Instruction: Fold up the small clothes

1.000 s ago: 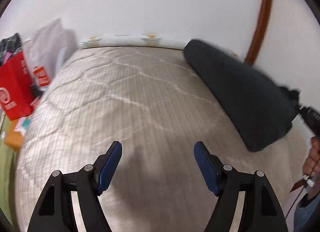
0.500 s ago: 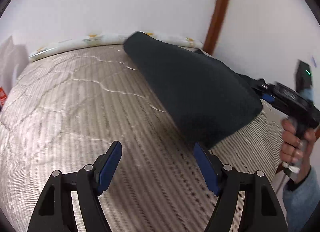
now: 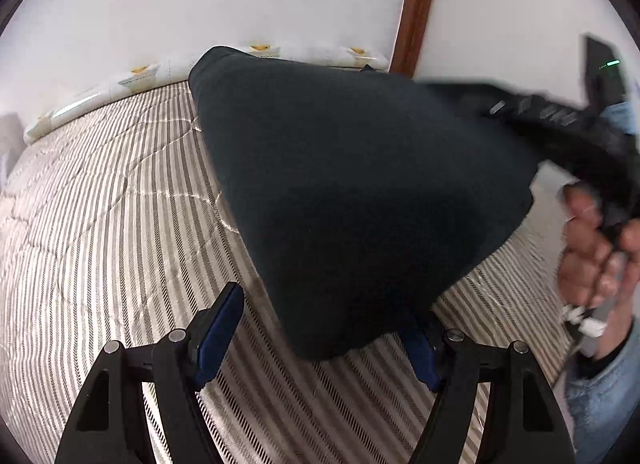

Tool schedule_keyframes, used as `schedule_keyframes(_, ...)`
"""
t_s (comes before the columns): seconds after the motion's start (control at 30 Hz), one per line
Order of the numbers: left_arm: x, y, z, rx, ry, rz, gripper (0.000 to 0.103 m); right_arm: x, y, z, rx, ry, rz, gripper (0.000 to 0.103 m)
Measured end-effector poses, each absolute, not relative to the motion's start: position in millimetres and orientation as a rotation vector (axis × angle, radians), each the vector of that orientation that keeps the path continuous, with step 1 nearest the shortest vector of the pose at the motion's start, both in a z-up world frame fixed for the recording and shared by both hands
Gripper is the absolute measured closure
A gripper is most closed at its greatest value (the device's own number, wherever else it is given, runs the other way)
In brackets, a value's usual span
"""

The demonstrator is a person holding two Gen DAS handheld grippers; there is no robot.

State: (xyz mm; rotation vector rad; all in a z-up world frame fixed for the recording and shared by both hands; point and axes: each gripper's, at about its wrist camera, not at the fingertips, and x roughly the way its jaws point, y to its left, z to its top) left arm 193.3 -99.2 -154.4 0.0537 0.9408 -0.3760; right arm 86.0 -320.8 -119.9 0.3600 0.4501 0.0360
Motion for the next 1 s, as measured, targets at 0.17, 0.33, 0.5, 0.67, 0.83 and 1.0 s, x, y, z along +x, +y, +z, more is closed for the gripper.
schedule_keyframes(0.17,195,-103,-153,0.053,0.955,-0.384,0.030,37,-359,-103,0.386,0.281,-0.042,0.088)
schedule_keyframes(0.33,202,-120,-151,0.072,0.941,-0.394,0.031,50,-388,-152,0.445,0.493,-0.088,0.083)
schedule_keyframes(0.5,204,-134,-148,0.101,0.908,-0.384,0.032,41,-391,-161,0.453,0.518,-0.165,0.050)
schedule_keyframes(0.67,212,-142,-149,0.072,0.904,-0.361,0.049,59,-391,-170,0.465,0.615,-0.170,0.048)
schedule_keyframes(0.83,222,-128,-143,-0.014,0.881,-0.312,0.077,70,-378,-163,0.425,0.600,-0.148,0.081)
schedule_keyframes(1.0,229,-95,-140,-0.070,0.868,-0.263,0.080,84,-350,-152,0.401,0.592,-0.082,0.082)
